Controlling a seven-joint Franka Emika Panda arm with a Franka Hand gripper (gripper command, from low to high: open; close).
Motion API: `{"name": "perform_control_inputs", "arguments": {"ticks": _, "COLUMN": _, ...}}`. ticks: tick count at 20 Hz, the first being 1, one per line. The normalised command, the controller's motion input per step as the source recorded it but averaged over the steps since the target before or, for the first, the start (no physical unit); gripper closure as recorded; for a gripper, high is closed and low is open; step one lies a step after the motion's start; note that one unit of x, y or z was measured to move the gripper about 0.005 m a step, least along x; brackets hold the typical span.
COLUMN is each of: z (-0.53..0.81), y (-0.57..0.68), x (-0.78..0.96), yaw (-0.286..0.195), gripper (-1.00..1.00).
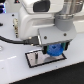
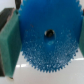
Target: Insert the blue gear onto the right peg, followed by the red gear
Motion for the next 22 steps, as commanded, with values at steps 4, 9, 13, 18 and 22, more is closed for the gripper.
{"name": "perform_control_inputs", "arguments": {"ticks": 4, "z": 0.15, "y": 0.08, "x": 0.12, "yaw": 0.0, "gripper": 1.0}}
{"name": "perform_control_inputs", "arguments": {"ticks": 9, "z": -0.05, "y": -0.02, "x": 0.17, "yaw": 0.0, "gripper": 1.0}}
{"name": "perform_control_inputs", "arguments": {"ticks": 13, "z": -0.2, "y": -0.15, "x": 0.16, "yaw": 0.0, "gripper": 1.0}}
{"name": "perform_control_inputs", "arguments": {"ticks": 18, "z": -0.02, "y": -0.19, "x": 0.13, "yaw": 0.0, "gripper": 1.0}}
{"name": "perform_control_inputs", "arguments": {"ticks": 22, "z": 0.08, "y": -0.15, "x": 0.13, "yaw": 0.0, "gripper": 1.0}}
